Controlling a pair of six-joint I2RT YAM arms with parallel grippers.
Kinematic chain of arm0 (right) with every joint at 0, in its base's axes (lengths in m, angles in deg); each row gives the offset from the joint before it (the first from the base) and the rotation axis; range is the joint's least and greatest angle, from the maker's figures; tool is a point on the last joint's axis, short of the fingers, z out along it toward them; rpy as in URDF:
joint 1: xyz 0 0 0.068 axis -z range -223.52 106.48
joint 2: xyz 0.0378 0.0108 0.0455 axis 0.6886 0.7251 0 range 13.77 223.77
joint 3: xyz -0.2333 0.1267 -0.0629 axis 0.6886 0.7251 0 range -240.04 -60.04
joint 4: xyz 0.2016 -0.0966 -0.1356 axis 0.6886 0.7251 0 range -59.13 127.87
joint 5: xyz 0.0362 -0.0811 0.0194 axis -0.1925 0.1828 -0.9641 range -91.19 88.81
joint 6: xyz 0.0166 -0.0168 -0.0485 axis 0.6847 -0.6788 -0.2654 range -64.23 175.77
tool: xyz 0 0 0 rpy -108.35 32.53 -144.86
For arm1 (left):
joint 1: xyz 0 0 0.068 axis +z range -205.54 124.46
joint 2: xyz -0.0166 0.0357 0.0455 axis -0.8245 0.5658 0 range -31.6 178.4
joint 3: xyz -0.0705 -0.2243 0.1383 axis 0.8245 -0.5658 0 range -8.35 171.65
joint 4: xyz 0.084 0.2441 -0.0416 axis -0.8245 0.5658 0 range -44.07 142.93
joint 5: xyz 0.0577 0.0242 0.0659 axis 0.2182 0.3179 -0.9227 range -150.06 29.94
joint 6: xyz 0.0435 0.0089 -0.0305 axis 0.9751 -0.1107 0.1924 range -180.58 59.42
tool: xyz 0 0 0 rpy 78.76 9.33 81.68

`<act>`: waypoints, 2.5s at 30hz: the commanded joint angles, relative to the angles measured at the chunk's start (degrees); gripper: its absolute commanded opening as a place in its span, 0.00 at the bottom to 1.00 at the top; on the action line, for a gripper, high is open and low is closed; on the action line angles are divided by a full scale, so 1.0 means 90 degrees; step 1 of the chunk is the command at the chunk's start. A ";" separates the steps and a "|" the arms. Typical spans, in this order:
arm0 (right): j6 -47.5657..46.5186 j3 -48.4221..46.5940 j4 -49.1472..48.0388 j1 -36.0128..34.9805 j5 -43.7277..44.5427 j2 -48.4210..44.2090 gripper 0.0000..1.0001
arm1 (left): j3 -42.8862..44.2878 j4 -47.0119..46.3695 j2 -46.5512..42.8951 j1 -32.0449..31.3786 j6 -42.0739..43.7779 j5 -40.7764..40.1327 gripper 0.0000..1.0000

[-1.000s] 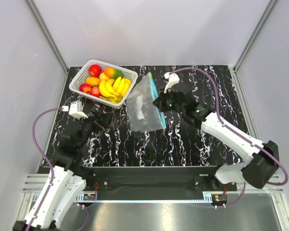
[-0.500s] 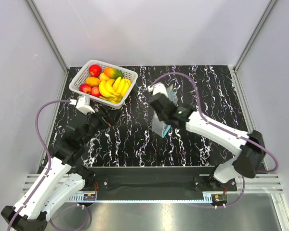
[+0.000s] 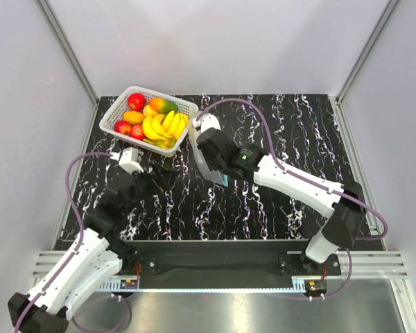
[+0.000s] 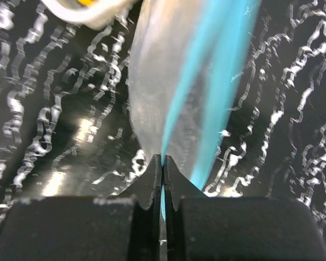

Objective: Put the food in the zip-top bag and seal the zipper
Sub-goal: Pick up the zipper food storage bag at the center of the board.

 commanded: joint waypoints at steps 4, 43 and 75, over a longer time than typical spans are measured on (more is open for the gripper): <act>0.0400 -0.1014 0.0081 -0.0024 -0.0418 0.0542 0.00 | -0.0663 -0.1051 -0.0333 -0.0025 0.0203 0.0707 0.95; 0.3360 -0.2579 0.1411 -0.0015 -0.0652 0.0769 0.00 | 0.1406 -0.1149 0.1855 -0.2163 0.2839 -0.1499 0.58; 0.2520 -0.0499 -0.0239 -0.0034 -0.0622 -0.1641 0.66 | 0.1328 -0.1715 0.2440 -0.2495 0.1834 -0.1294 0.00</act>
